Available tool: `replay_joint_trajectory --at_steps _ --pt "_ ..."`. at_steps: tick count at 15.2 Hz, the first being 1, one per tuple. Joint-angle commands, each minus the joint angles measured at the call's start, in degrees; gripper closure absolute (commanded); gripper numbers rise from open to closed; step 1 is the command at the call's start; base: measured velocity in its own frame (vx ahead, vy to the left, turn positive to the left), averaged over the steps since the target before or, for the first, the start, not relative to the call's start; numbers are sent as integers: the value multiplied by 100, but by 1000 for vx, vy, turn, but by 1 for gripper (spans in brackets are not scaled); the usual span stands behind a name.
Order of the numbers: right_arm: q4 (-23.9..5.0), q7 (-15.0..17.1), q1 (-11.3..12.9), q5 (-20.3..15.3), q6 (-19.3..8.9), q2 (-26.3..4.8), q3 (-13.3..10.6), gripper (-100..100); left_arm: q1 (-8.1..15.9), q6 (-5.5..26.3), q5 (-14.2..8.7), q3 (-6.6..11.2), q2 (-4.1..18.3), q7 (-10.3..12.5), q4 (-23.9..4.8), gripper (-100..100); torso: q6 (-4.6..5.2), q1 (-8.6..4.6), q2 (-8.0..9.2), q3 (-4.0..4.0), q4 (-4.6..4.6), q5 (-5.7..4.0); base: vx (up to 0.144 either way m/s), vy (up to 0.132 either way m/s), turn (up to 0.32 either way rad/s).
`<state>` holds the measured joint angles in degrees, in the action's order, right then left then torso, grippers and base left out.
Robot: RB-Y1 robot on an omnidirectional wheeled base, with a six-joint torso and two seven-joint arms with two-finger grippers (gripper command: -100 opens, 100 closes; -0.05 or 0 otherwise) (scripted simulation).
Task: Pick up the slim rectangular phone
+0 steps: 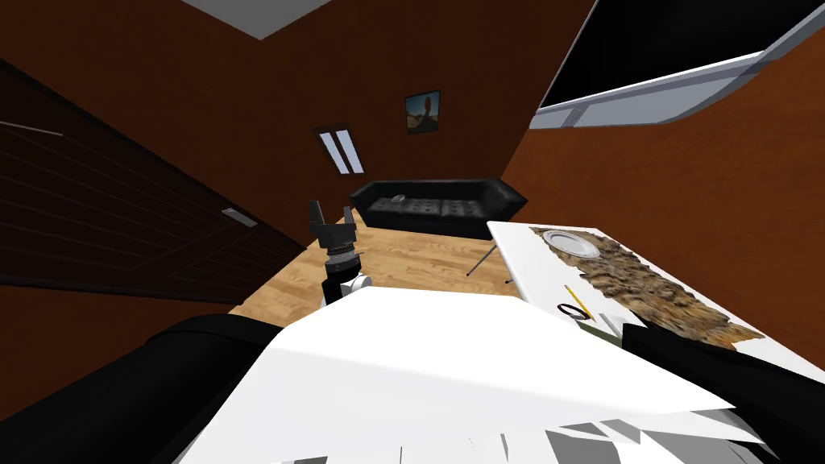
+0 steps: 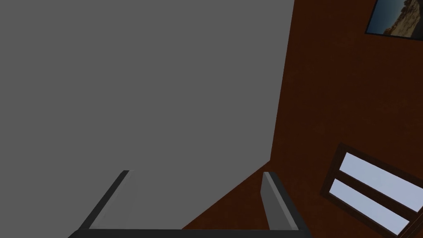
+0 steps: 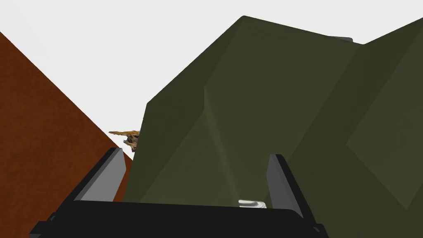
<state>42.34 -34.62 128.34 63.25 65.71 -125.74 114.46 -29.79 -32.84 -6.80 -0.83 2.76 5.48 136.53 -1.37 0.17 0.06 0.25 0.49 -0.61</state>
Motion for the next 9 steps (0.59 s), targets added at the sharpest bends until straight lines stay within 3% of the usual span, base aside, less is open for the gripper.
replay_joint_trajectory --at_steps 1,3,5,6,8,9 --pt "-48 -41 286 67 90 -79 286 -100 0 0 0 0 0 0 0 0 0 0 0 0 0 0 -24 10 8" --pt "-44 -49 589 86 101 -89 509 -100 0 0 0 0 0 0 0 0 -37 -4 -33 -18 -2 -13 -25 7 4" --pt "-125 -25 518 -1 39 -145 416 -100 0 0 0 0 0 0 0 0 -56 2 -66 -37 -9 -2 -11 6 41" --pt "-214 -2 541 87 -65 -330 430 -100 0 0 0 0 0 0 0 0 -53 4 -74 -42 -11 -1 -42 -21 97" --pt "-157 -20 536 71 -39 -268 435 -100 0 0 0 0 0 0 0 0 -55 -5 -62 -36 -9 -4 -68 -22 86" --pt "-180 -14 543 72 -54 -290 433 100 0 0 0 0 0 0 0 0 -53 -4 -64 -36 -9 -3 -18 -6 1"
